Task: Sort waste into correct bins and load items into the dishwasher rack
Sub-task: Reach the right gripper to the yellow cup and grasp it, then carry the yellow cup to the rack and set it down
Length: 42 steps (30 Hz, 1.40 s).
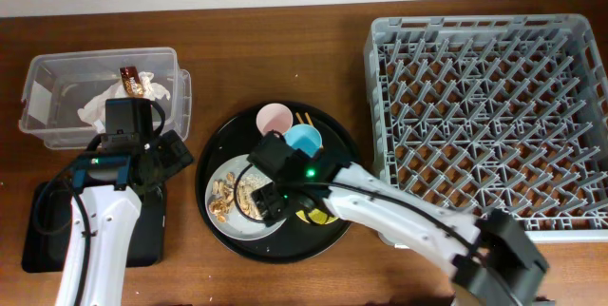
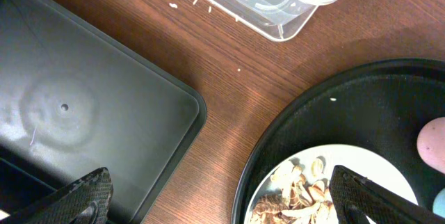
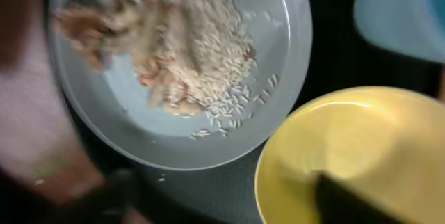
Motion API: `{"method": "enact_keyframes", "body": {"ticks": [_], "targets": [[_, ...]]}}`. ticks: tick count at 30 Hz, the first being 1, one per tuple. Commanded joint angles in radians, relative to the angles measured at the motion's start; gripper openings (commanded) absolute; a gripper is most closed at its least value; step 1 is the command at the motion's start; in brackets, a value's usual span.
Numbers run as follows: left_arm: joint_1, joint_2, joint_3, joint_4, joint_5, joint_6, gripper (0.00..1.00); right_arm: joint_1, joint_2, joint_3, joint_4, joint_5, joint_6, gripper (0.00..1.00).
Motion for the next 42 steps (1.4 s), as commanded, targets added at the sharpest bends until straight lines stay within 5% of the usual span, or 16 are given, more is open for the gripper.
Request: {"method": "enact_keyframes", "body": {"ticks": [1,9,16,21,30,33,35,39,42], "targets": [[0.002,-0.003,0.001,0.002,-0.011,-0.013,0.99,-0.005,0.036,0.016,-0.002,0.016,0.163,0.34],[0.002,-0.002,0.001,0.002,-0.011,-0.013,0.99,0.006,0.061,-0.002,-0.098,0.097,0.259,0.40],[0.002,-0.003,0.001,0.002,-0.011,-0.013,0.99,0.023,0.062,-0.103,0.041,0.105,0.262,0.40],[0.002,-0.003,0.001,0.002,-0.011,-0.012,0.99,0.023,0.061,-0.096,0.029,0.100,0.262,0.06],[0.002,-0.003,0.001,0.002,-0.011,-0.013,0.99,-0.019,-0.200,0.116,-0.212,0.103,0.197,0.04],[0.002,-0.003,0.001,0.002,-0.011,-0.013,0.99,-0.342,-0.440,0.138,-0.265,0.055,0.023,0.04],[0.002,-0.002,0.001,0.002,-0.011,-0.013,0.99,-0.703,-0.476,0.137,-0.265,-0.254,-0.216,0.04],[0.002,-0.003,0.001,0.002,-0.011,-0.013,0.99,-1.130,-0.275,0.131,-0.262,-0.865,-0.497,0.04],[0.002,-0.003,0.001,0.002,-0.011,-0.013,0.99,-1.269,-0.029,0.131,-0.217,-1.318,-0.581,0.04]]}}
